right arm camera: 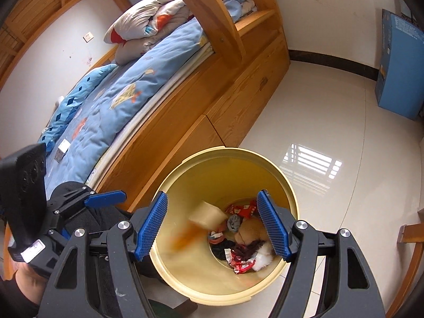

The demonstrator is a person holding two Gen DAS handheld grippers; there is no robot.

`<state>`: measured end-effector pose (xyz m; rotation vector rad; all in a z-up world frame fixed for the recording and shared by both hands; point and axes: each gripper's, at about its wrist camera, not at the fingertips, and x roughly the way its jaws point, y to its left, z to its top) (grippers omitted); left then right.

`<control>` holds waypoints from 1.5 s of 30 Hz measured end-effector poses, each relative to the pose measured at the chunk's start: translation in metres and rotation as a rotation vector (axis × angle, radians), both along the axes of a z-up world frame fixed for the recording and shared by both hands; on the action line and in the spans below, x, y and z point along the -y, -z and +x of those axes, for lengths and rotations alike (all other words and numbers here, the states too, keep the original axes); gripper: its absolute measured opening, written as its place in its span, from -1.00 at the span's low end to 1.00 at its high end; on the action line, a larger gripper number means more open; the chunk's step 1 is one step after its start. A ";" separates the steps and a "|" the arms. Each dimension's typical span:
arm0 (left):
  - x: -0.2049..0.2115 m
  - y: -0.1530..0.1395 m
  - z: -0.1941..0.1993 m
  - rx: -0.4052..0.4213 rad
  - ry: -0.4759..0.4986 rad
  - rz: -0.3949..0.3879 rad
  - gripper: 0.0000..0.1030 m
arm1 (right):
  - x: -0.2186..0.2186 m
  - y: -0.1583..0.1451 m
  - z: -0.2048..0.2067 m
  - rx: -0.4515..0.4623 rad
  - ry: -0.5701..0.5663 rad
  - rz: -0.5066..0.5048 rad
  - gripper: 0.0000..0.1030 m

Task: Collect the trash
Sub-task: 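Open both grippers to drop the bottle and scrunchie into the bucket, then move the right tool back over the bed toward the white milk carton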

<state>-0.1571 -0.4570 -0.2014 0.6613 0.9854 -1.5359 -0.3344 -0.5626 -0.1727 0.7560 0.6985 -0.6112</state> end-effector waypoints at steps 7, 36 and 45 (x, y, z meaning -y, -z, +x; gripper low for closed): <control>-0.009 -0.009 0.013 0.021 -0.037 -0.017 0.70 | -0.005 -0.001 0.013 0.001 -0.038 0.004 0.33; -0.204 -0.118 0.222 0.239 -0.702 -0.206 0.92 | -0.129 -0.104 0.269 0.199 -0.750 -0.344 0.78; -0.259 -0.127 0.286 0.281 -0.897 -0.200 0.92 | -0.163 -0.120 0.383 0.264 -0.953 -0.313 0.83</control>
